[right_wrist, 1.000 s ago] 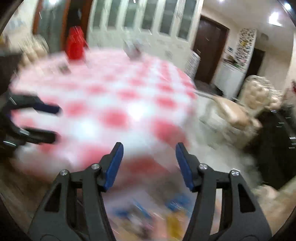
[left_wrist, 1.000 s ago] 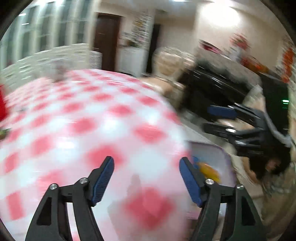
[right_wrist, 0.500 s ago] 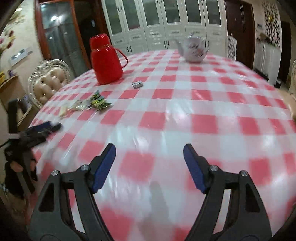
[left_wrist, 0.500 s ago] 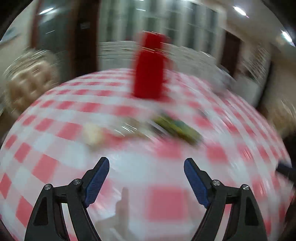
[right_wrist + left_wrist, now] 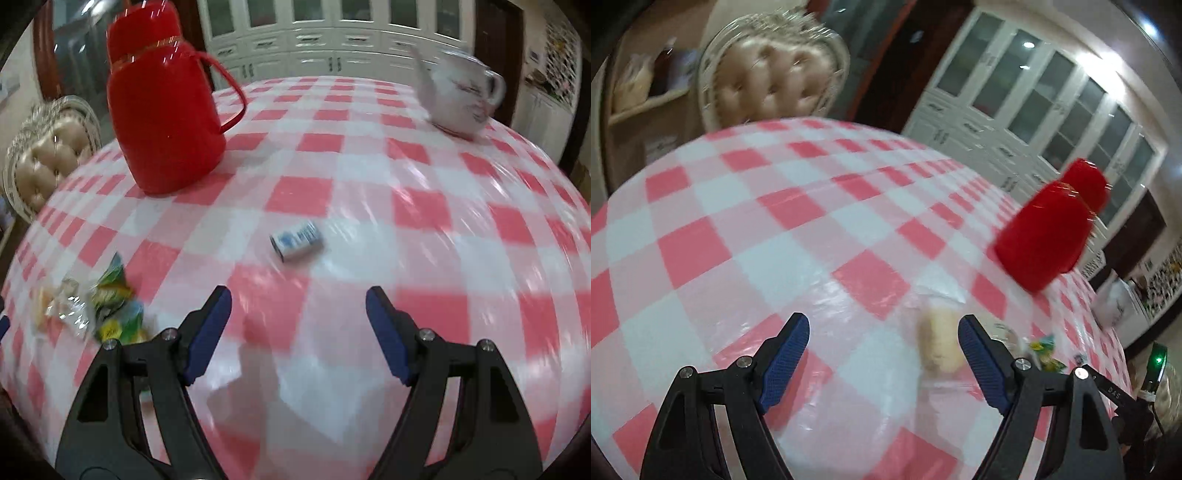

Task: Organize snacks
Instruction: 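Grasp the wrapped cake with the left tool while the right tool grasps the small white candy box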

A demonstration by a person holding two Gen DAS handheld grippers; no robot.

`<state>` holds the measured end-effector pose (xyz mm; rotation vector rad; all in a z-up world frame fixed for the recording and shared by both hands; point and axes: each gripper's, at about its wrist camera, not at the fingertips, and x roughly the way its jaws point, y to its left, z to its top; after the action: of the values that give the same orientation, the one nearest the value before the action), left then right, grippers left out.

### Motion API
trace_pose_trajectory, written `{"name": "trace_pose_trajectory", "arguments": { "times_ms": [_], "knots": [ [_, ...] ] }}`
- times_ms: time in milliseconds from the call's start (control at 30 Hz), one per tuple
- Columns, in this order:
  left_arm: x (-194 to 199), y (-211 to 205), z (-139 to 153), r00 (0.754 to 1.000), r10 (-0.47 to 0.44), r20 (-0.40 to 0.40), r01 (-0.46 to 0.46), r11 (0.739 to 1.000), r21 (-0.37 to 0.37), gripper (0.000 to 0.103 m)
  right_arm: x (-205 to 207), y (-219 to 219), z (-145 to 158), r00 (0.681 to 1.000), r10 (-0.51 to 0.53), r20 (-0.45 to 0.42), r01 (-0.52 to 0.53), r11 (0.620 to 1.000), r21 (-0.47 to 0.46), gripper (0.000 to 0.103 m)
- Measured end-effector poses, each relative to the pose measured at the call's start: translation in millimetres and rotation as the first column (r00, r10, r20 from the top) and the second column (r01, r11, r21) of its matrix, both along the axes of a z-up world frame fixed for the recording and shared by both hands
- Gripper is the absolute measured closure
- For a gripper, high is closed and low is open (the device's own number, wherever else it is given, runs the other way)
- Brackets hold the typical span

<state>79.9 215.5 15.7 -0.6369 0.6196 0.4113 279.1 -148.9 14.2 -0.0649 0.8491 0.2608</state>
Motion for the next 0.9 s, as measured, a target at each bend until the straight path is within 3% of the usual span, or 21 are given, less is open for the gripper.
{"name": "trace_pose_trajectory", "arguments": {
  "times_ms": [100, 200, 267, 300, 467, 600, 667, 900],
  "knots": [
    [3, 4, -7, 1.000, -0.001, -0.024, 0.000, 0.999, -0.040, 0.019, 22, 12, -4, 0.999, 0.031, -0.019, -0.031, 0.999, -0.036, 0.026],
    [8, -2, -7, 0.999, -0.013, -0.048, 0.014, 1.000, 0.003, 0.019, 38, 18, -9, 0.998, 0.050, -0.045, -0.053, 0.995, -0.082, 0.034],
    [7, -9, -3, 0.997, -0.031, -0.064, 0.033, 0.999, 0.039, 0.019, 39, 21, -7, 0.995, 0.090, -0.040, -0.093, 0.992, -0.090, 0.050],
    [9, -12, -3, 0.996, -0.043, -0.074, 0.047, 0.997, 0.054, 0.019, 36, 21, -6, 0.994, 0.104, -0.034, -0.107, 0.990, -0.095, 0.067],
    [21, -33, -8, 0.975, -0.149, -0.164, 0.166, 0.981, 0.101, 0.019, 0, 14, 0, 0.992, 0.126, -0.004, -0.125, 0.988, -0.091, 0.067],
    [28, -60, -6, 0.952, -0.214, -0.217, 0.261, 0.941, 0.214, 0.019, -45, 4, 9, 0.991, 0.135, 0.016, -0.135, 0.991, -0.025, 0.067],
    [31, -65, -7, 0.941, -0.246, -0.231, 0.296, 0.930, 0.216, 0.019, -71, -1, 14, 0.989, 0.148, 0.024, -0.148, 0.989, 0.015, 0.067],
    [50, -54, -9, 0.943, -0.253, -0.216, 0.291, 0.942, 0.168, 0.018, -155, -12, 32, 0.981, 0.185, 0.055, -0.192, 0.969, 0.156, 0.067]
  ]
}}
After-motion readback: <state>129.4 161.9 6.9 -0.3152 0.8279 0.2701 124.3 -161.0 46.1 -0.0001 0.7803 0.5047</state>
